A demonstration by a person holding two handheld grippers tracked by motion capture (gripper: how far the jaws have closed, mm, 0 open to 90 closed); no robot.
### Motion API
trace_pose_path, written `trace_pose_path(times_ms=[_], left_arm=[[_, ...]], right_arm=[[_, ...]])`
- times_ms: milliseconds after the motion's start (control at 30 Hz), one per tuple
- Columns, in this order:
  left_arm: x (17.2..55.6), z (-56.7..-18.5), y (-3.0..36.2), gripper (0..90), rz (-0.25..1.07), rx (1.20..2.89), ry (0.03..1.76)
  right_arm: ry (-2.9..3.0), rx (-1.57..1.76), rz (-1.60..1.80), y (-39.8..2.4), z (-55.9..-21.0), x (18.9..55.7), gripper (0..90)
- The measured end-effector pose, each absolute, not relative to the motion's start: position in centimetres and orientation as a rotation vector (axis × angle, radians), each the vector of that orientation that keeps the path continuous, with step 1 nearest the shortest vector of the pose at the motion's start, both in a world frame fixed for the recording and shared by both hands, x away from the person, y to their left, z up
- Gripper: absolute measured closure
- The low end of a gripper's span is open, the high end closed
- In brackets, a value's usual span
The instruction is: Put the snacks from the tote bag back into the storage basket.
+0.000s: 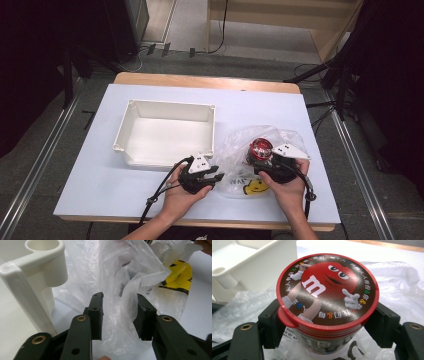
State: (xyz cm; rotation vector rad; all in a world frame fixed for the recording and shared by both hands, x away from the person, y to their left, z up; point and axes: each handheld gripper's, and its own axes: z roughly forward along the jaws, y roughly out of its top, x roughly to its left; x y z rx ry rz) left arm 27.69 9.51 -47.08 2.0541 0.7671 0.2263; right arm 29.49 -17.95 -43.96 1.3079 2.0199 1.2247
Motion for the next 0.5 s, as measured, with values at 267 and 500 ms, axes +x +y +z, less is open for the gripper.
trace_pose_path(times_ms=[267, 500], left_arm=[[27.2, -46.6, 10.7, 57.7, 0.224, 2.024, 0.753], [27.3, -46.4, 11.8, 56.2, 0.185, 2.011, 0.745]], right_arm=[[2.015, 1.297, 1.246, -18.0, -42.6, 29.2, 25.5], [2.03, 1.284, 1.266, -17.4, -41.9, 29.3, 25.6]])
